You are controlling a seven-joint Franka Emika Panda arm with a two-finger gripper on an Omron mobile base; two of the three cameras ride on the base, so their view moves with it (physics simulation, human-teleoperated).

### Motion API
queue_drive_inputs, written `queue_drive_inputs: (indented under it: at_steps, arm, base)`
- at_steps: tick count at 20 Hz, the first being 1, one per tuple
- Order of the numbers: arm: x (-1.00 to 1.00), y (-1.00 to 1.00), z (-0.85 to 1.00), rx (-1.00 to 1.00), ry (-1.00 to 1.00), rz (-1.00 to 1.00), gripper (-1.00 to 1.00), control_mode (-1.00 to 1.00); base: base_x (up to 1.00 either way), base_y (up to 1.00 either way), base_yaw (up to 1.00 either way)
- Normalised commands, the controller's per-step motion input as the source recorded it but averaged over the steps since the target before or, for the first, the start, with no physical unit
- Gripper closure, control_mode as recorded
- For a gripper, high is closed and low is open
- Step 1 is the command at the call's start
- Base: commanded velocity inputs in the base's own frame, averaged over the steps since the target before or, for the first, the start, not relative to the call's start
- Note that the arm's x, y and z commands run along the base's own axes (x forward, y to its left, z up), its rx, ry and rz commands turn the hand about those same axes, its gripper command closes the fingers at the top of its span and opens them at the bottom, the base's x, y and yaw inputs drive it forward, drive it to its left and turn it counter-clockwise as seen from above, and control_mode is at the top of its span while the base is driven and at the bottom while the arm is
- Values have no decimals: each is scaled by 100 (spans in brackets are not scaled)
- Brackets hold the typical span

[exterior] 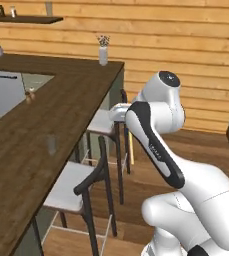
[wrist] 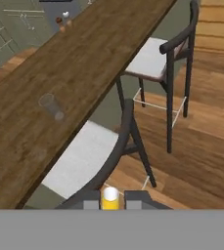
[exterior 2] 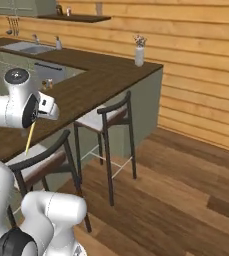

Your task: Take a straw from the drawer in front and place it inside the glass cup on the dining counter.

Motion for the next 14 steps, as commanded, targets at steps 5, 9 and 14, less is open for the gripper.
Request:
queue_drive_inputs:
  at_steps: [5,9,14]
  arm:
    - [0,0,0,0,0,0,100,100]
    - [0,0,0,0,0,0,100,100]
    - [0,0,0,0,0,0,100,100]
  base:
    - [20,-73,65]
    - [22,-75,62]
    - [28,-75,61]
